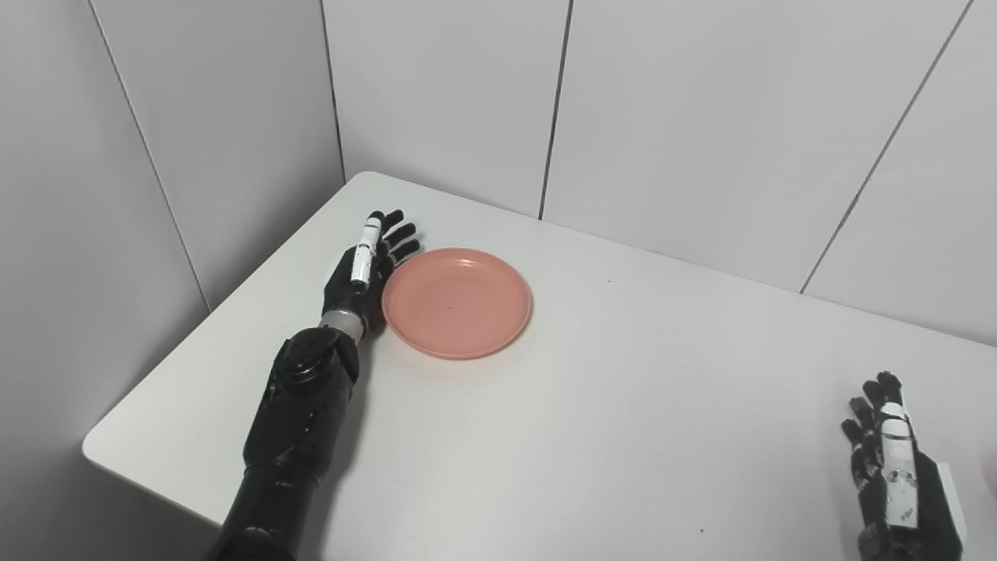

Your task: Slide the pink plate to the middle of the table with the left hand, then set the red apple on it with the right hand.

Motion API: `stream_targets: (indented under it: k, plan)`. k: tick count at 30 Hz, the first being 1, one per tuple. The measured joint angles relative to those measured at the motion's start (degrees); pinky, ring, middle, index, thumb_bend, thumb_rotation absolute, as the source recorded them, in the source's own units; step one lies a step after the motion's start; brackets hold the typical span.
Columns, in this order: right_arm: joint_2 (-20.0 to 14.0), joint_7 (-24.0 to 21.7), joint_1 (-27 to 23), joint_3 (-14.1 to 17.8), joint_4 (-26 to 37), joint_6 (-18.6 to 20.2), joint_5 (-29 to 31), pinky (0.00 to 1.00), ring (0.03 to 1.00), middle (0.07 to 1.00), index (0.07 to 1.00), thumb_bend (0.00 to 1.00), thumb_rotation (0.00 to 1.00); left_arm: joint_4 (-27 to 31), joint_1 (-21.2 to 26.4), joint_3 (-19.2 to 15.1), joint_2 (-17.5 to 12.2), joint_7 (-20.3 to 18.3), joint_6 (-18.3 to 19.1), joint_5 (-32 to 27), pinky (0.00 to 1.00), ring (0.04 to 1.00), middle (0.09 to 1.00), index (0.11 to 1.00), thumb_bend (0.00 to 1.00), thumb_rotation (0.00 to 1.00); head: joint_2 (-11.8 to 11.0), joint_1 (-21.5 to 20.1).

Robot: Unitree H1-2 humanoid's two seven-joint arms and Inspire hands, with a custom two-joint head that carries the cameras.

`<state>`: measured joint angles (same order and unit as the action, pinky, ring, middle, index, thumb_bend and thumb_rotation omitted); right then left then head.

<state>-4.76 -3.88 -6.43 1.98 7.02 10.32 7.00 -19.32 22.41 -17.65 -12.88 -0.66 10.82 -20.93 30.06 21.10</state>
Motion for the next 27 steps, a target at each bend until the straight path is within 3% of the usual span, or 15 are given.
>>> stream_targets:
  k: [27]
  plan:
    - [0.49,0.05,0.00,-0.04,-0.15,-0.02,-0.84,1.00,0.993,0.997,1.000,0.13,1.00,-1.67,1.71,3.62,2.39,-1.27,-0.32,0.21,0.89,0.878,0.885,0.873,0.33,1.00,1.05,-2.02]
